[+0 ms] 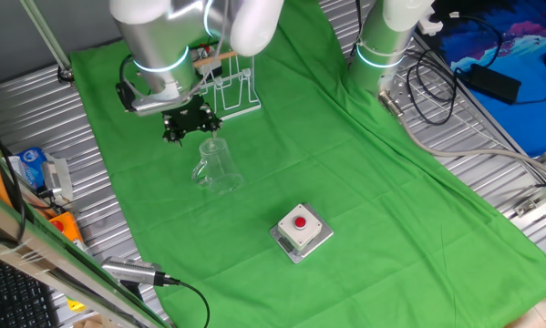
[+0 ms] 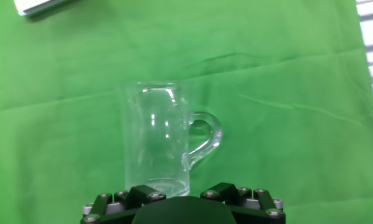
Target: Put the cup on the cup rack
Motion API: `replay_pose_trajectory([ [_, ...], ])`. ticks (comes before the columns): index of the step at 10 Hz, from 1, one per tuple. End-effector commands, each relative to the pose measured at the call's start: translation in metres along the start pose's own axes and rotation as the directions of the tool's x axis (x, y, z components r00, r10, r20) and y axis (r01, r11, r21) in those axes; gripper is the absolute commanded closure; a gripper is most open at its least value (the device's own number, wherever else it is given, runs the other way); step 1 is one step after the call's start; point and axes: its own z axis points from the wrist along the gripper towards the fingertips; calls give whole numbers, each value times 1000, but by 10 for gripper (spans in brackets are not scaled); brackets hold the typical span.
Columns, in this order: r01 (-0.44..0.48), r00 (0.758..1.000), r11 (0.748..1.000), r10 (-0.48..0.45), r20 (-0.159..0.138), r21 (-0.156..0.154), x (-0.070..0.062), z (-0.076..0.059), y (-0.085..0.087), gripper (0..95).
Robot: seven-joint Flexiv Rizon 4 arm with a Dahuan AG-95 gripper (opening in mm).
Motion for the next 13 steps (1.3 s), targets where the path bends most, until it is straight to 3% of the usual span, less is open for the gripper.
replay_pose_trajectory([
  [1,6,1000,1000,-5,7,-7,-1,1,-1,190],
  [9,19,1000,1000,-19,-2,-18,1,15,3,190],
  [10,21,1000,1000,-21,-6,-19,1,15,3,0],
  [13,11,1000,1000,-11,-19,-14,1,15,3,0],
])
